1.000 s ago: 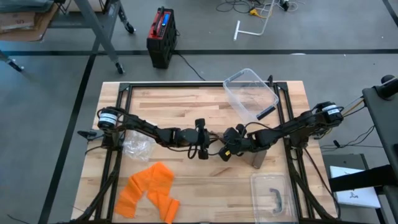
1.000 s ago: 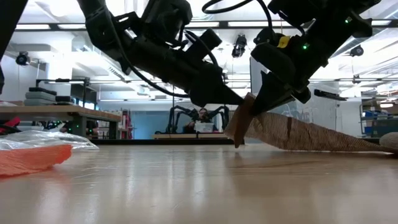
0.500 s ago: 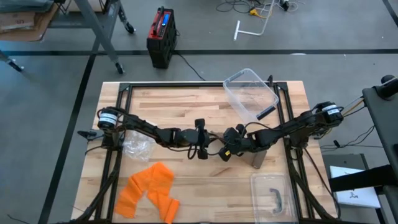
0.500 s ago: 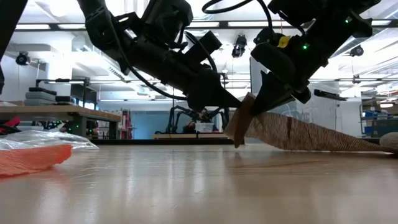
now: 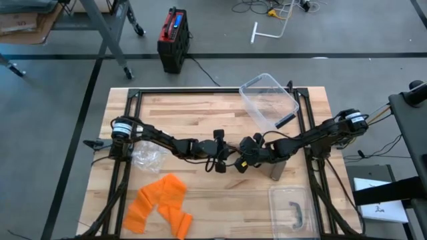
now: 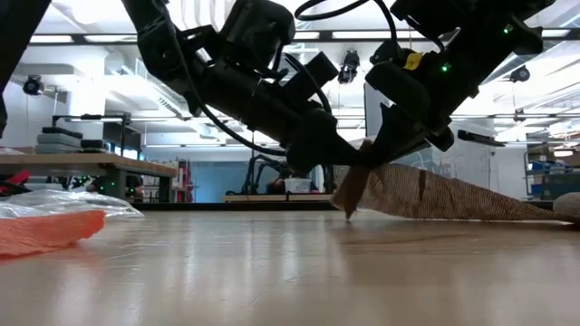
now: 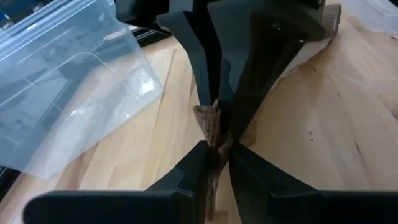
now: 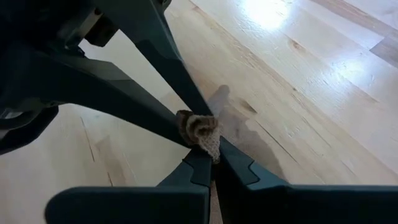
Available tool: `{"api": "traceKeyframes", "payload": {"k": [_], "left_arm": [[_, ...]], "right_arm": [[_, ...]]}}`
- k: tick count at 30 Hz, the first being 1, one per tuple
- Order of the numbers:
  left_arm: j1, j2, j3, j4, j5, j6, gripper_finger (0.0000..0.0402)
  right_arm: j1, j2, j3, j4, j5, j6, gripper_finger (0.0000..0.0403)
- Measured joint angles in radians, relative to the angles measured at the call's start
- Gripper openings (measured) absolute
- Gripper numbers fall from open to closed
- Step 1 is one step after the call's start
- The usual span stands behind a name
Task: Roll bandage
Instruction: Uncoil the brown bandage
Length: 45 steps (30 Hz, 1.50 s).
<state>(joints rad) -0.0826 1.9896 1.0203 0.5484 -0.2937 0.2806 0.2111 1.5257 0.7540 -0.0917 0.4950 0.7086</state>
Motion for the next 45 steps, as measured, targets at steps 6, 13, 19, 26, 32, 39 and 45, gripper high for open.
{"api": "traceKeyframes", "payload": {"k": [6,13,19,26,32,39,45], "left_arm": [[-0.001,-0.014,-0.002,-0.025,-0.001,-0.001,0.0024],[-0.002,-0.043,-0.003,-0.082,-0.001,-0.001,0.0004],[-0.002,-0.072,-0.003,-0.096,0.003,-0.001,0.0002],[-0.002,-0.082,-0.003,-0.121,0.043,-0.001,0.0004],[-0.002,-0.121,-0.003,-0.179,0.043,-0.001,0.0002],[-0.001,-0.183,-0.003,-0.341,0.038,-0.001,0.0013],[-0.001,-0.242,-0.010,-0.442,0.010,-0.007,0.0003]], "right_arm": [[0.000,0.000,0.000,0.000,-0.006,0.000,0.0004],[0.001,0.000,0.000,-0.008,-0.060,-0.014,0.0041],[0.003,0.000,-0.002,-0.012,-0.084,-0.050,0.0091],[0.002,0.000,-0.002,-0.082,-0.064,-0.047,0.0033],[0.002,0.000,-0.002,-0.132,-0.027,0.008,0.0004],[0.002,0.000,-0.006,-0.147,-0.022,0.029,0.0001],[0.002,0.001,-0.013,-0.176,-0.022,0.059,0.0001]]}}
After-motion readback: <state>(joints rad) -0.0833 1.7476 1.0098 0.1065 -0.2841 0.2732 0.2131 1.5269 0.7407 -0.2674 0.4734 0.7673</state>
